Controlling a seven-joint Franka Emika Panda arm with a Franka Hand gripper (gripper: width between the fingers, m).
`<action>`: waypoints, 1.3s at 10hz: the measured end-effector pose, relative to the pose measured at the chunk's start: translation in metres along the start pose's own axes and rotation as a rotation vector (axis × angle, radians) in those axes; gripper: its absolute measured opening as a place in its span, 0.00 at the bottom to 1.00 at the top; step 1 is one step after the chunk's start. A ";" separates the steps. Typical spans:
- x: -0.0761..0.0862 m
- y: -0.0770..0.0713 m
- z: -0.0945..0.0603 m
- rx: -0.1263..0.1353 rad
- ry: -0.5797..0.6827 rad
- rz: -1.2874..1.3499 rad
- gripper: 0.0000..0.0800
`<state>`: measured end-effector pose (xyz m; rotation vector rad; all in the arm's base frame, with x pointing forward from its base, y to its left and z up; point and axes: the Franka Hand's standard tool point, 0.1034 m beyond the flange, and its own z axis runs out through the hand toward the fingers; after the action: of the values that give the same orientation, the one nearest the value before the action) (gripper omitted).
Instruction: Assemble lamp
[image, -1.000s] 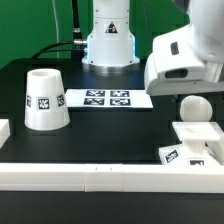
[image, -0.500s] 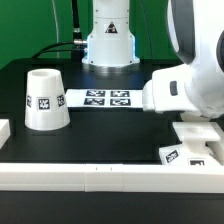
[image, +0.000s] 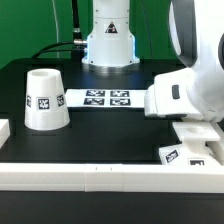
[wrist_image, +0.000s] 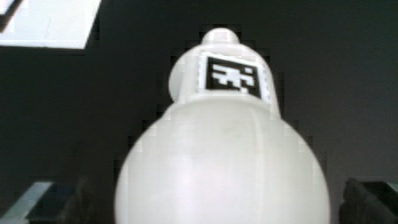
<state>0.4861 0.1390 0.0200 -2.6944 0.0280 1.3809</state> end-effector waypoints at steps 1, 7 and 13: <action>0.001 -0.002 0.001 -0.002 0.005 -0.002 0.87; 0.004 -0.003 0.007 -0.003 0.008 -0.003 0.72; -0.019 0.001 -0.030 0.002 0.038 -0.145 0.72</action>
Offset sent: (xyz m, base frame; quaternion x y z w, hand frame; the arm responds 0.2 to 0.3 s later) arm -0.0059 -0.0008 -0.0107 -0.0109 0.0107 -0.0026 0.9999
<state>0.4995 0.1343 0.0524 -2.6612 -0.1591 1.2867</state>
